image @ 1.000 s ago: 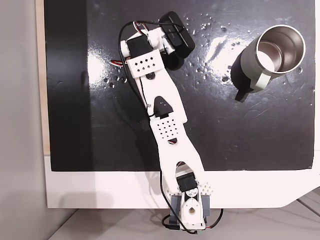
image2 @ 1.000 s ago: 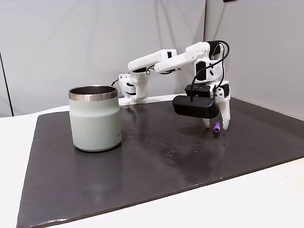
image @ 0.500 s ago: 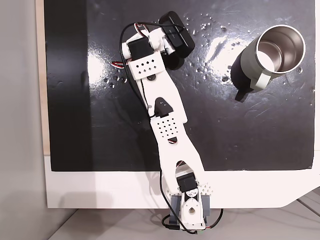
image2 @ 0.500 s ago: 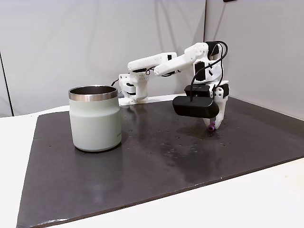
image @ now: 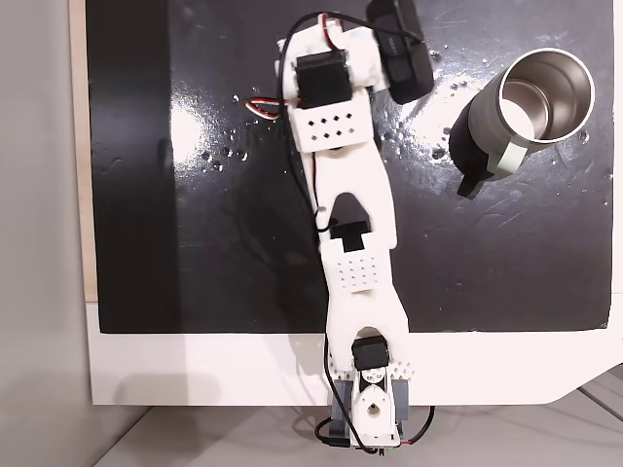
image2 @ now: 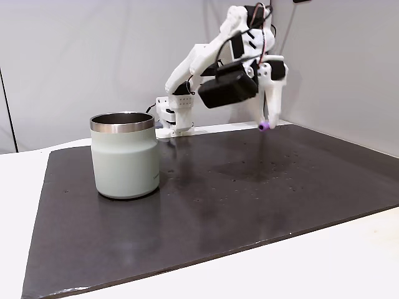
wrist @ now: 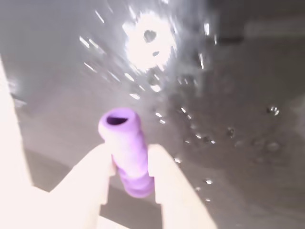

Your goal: Grasp a pengrip and put it in the cup.

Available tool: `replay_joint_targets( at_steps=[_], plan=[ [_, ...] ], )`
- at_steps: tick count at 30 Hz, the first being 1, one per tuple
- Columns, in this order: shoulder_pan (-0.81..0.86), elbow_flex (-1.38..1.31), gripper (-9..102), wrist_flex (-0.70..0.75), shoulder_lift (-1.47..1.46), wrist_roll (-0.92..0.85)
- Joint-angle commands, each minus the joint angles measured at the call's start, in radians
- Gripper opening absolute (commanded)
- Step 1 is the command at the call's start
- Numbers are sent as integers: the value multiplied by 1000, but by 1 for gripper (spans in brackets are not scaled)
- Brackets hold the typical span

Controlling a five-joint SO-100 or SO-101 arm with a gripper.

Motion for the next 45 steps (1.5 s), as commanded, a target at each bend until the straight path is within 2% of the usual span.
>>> replay_joint_targets(
  at_steps=[1, 8, 21, 34, 45],
  plan=[
    [89, -8, 0, 12, 135, -11],
    [282, 9, 0, 14, 288, -63],
    [561, 285, 0, 14, 591, -262],
    [727, 310, 0, 9, 517, -423],
    [678, 195, 0, 9, 311, -425]
  ],
)
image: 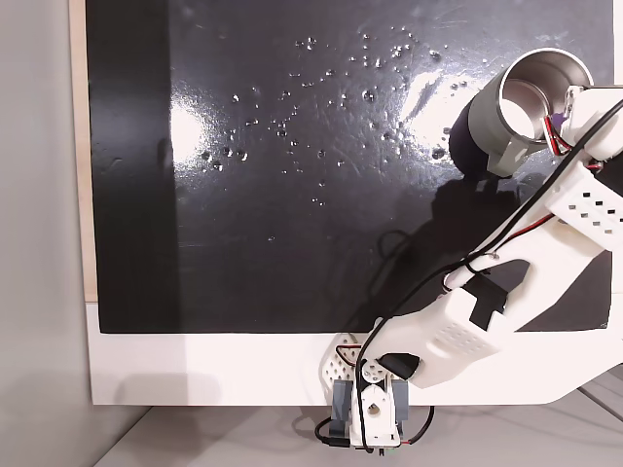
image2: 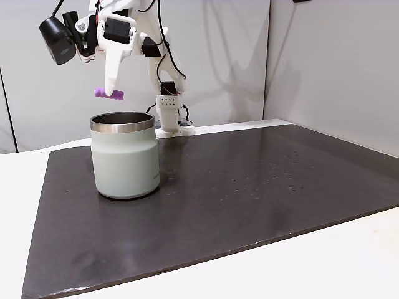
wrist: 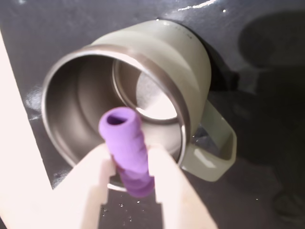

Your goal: Grasp a pengrip and put it in the cup.

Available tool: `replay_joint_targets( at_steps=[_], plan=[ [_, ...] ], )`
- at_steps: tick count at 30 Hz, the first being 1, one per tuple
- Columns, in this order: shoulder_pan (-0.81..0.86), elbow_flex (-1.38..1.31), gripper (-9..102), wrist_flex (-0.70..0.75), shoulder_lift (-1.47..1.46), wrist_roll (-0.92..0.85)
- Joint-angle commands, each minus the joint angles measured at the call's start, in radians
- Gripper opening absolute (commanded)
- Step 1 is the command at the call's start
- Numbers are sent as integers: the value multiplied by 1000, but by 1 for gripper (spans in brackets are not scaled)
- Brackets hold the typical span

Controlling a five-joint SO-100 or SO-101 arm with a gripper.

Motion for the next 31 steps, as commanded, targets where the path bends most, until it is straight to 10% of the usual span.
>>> replay_joint_targets(
  at_steps=[1, 14, 20, 31],
  plan=[
    [-44, -63, 0, 3, -5, -3],
    [-77, -130, 1, 5, -86, 8],
    [-69, -152, 29, 5, -83, 8],
    [-72, -160, 29, 6, -71, 6]
  ],
)
